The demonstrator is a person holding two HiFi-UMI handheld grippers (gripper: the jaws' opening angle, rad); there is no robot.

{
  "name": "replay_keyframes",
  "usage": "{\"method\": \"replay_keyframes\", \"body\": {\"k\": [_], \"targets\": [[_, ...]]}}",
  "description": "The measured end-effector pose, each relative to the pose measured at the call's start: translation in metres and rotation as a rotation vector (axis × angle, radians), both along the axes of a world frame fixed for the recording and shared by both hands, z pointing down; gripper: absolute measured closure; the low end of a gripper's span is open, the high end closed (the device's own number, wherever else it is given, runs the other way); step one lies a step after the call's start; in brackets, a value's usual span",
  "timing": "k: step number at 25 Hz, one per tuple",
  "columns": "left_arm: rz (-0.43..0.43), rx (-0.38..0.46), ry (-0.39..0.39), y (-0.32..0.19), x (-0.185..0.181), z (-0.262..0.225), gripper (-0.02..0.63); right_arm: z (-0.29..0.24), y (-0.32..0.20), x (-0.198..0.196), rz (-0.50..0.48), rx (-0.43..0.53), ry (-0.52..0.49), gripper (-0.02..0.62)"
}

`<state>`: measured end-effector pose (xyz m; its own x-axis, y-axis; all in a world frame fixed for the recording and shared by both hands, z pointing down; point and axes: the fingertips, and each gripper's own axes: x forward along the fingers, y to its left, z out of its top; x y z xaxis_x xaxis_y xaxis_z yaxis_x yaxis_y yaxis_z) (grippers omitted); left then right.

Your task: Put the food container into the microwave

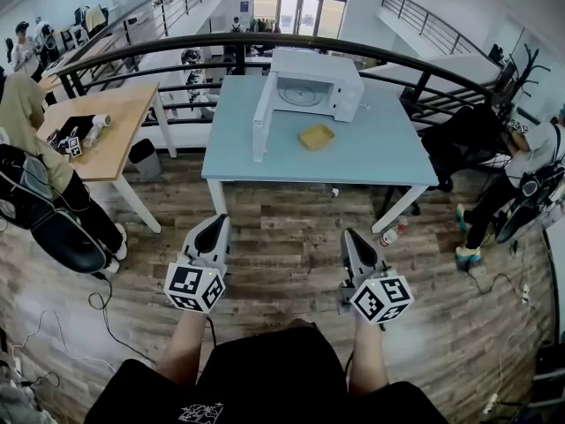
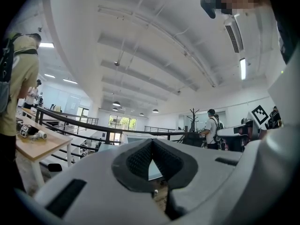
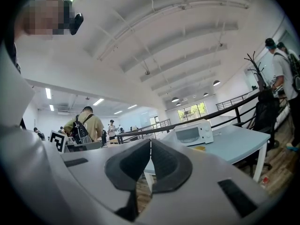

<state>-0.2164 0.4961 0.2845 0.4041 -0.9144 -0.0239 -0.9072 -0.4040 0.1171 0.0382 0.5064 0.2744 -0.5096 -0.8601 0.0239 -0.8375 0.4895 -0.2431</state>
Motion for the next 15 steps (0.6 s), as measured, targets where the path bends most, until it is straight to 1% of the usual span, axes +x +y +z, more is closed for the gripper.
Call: {"method": "replay_keyframes", "body": {"k": [5, 10, 15], "targets": [[-0.007, -0.004, 0.009, 0.003, -0.011, 0.0, 0.598, -0.003, 0.002, -0.009, -0.005, 0.005, 0.007, 0.588], [0.002, -0.014, -0.002, 0.0, -0.014, 0.007, 0.598, 0.006, 0.001, -0.01, 0.019, -0.006, 0.027, 0.588], [0.012, -0.018, -0.007, -0.007, -0.01, 0.009, 0.598, 0.006, -0.006, -0.01, 0.01, -0.007, 0.021, 0.588]]}}
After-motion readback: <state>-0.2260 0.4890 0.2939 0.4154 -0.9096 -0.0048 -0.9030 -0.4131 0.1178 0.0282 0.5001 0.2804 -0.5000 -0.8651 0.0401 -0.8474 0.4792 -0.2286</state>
